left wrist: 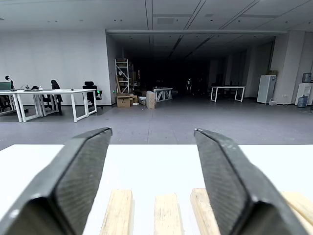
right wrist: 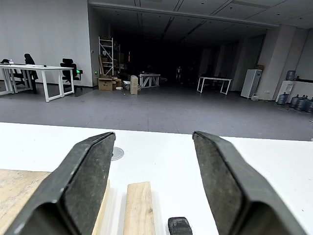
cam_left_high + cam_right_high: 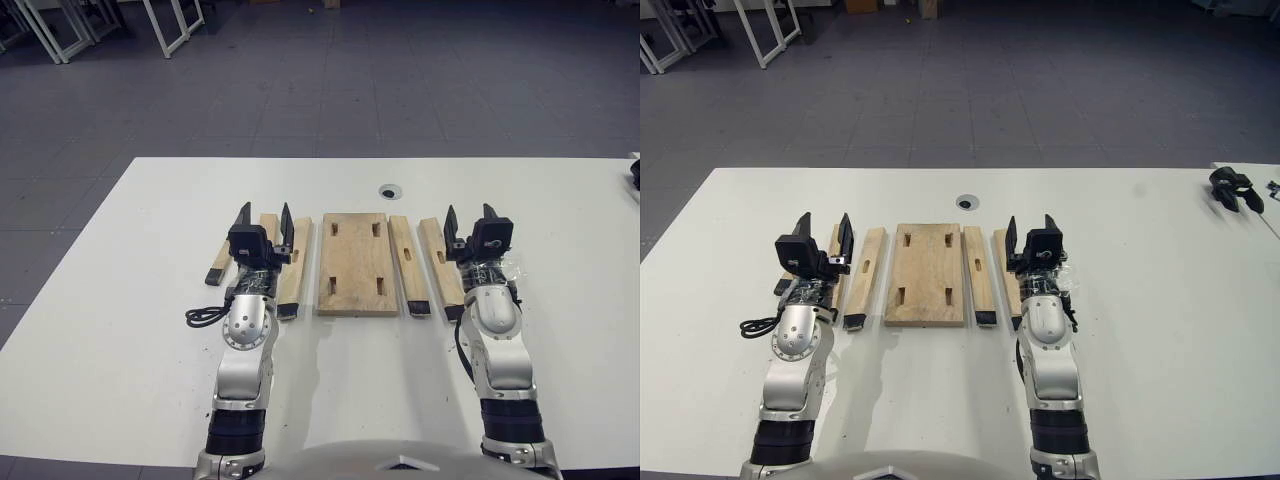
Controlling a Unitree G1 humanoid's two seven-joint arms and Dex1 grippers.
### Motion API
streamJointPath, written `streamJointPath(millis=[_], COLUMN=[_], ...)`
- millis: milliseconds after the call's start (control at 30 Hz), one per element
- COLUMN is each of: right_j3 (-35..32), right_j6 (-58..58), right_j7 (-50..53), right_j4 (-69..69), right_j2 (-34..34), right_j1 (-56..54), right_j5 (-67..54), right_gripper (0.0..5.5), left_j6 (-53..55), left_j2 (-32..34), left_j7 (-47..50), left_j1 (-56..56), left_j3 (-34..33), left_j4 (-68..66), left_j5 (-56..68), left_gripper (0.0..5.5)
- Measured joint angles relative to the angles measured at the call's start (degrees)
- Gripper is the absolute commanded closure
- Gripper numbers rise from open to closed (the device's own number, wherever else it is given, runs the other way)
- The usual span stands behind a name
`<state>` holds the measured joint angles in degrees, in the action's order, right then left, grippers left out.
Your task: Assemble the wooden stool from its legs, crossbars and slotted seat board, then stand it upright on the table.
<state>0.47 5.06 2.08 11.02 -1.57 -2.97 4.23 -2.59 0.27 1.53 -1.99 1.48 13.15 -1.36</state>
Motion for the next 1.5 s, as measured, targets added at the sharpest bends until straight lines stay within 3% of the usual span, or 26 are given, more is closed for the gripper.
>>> streamJointPath(millis=[1500], right_j3=[-0.73], right_j6=[4.79], right_j7=[-4.62], right_j4=[1.09], right_j2=[-1.87], right_j1=[-0.06], right_j5=[-1.31], right_gripper=[2.61], left_j6=[-0.20], left_j2=[-0.29], left_j7=[0.08], left_j1=[-0.39], left_j3=[-0.16], left_j4=[0.74], left_j5=[-1.25], left_gripper=[2.65])
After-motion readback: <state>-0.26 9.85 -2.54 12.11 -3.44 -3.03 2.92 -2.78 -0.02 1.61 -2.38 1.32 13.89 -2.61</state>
